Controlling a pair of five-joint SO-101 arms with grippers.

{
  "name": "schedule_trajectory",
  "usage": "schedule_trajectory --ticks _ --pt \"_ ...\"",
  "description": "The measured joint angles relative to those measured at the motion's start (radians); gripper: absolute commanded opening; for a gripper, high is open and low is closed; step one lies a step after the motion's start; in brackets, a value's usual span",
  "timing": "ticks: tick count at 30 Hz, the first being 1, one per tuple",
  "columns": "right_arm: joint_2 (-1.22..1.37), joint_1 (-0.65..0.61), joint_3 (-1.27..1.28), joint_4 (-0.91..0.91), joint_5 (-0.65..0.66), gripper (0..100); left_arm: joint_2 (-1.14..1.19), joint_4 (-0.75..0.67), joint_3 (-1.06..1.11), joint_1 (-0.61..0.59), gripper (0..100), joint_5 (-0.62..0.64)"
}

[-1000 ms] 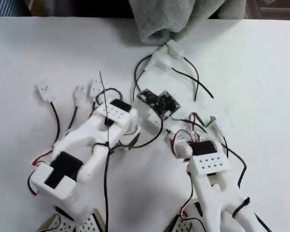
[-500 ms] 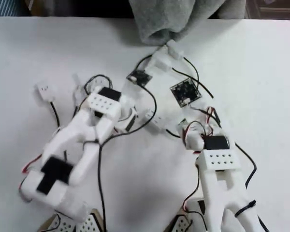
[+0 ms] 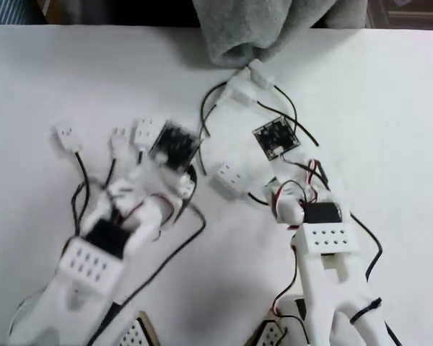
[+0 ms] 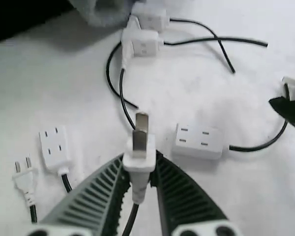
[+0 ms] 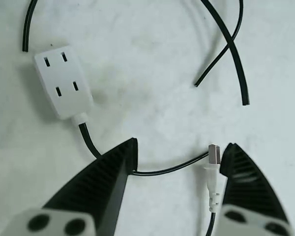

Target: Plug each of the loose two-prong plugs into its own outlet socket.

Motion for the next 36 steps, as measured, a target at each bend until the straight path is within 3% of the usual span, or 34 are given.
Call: schedule_trajectory --ticks 17,23,30,36 --pt "0.000 -0.044 0.000 0.000 0.000 27.6 -0.718 -0.448 0.546 0.000 2 0.117" --pt "0.000 -0.081 -0.084 0.000 0.000 26.2 -0.799 -0.448 0.562 -0.015 2 0.117" --pt "0.000 -0.132 -0.423 0.189 -0.015 1.6 -0.802 -0.466 0.562 -0.015 2 0.117" --pt "0.000 -0.304 -0.865 0.453 -0.017 3.4 -0.802 -0.615 0.562 -0.015 2 0.117"
